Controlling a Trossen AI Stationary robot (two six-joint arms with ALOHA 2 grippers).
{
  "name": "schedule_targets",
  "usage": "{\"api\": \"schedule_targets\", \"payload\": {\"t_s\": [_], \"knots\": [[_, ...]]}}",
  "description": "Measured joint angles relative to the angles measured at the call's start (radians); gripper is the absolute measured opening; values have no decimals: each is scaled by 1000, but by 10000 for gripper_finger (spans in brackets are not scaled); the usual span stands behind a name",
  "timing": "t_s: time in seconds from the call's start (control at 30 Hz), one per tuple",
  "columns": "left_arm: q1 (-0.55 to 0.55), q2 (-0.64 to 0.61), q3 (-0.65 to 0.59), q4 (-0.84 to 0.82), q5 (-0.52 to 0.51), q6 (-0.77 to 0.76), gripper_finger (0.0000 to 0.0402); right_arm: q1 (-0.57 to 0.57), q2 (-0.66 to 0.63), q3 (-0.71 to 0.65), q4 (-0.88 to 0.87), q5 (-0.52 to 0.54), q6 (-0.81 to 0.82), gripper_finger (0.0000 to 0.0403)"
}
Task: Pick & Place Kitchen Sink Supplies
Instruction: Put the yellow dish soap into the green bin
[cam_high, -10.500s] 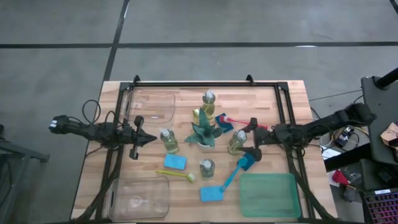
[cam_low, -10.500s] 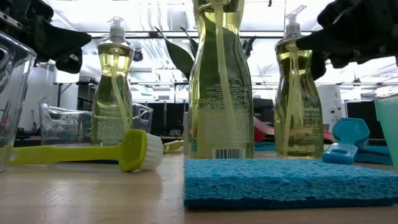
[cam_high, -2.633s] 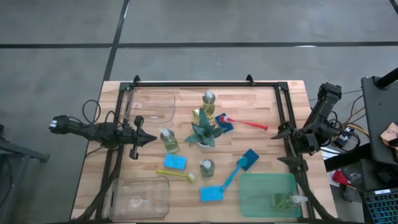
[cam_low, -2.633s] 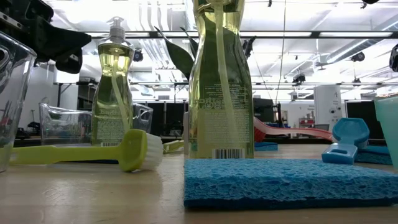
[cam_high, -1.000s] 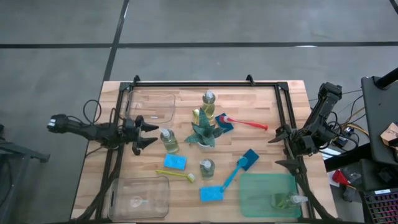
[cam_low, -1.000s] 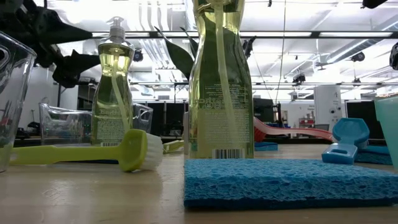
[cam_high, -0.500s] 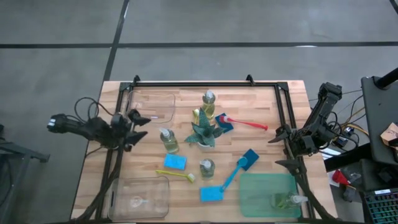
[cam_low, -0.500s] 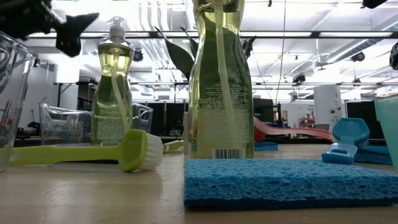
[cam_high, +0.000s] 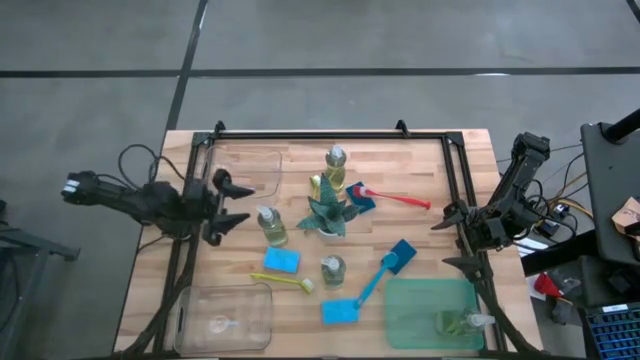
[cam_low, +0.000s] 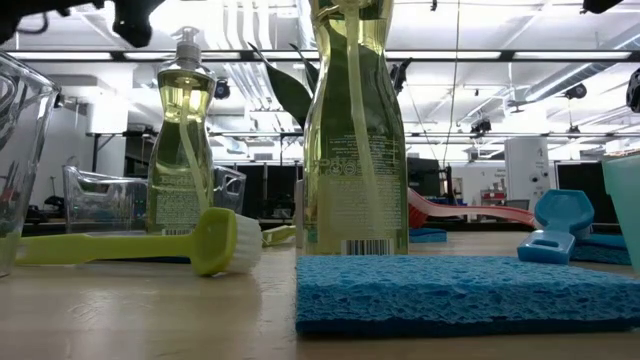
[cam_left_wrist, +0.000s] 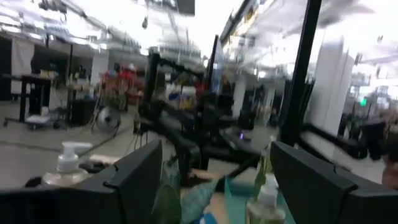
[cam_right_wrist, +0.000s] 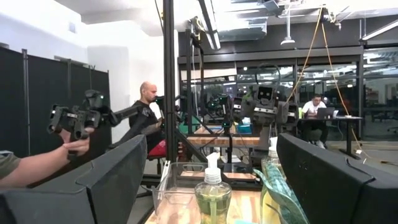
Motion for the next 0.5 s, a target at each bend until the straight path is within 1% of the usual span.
{"api": "schedule_targets", "payload": {"t_s": [0.2, 0.33, 0.5], "knots": [[-10, 133, 107, -61, 30, 11, 291, 0, 0, 0, -3, 0, 5, 352], [-15, 143, 191, -128, 16, 59, 291, 0, 0, 0, -11, 0, 9, 352], [-14, 104, 293, -400, -97, 67, 291, 0, 1, 0, -20, 0, 27, 352]]}}
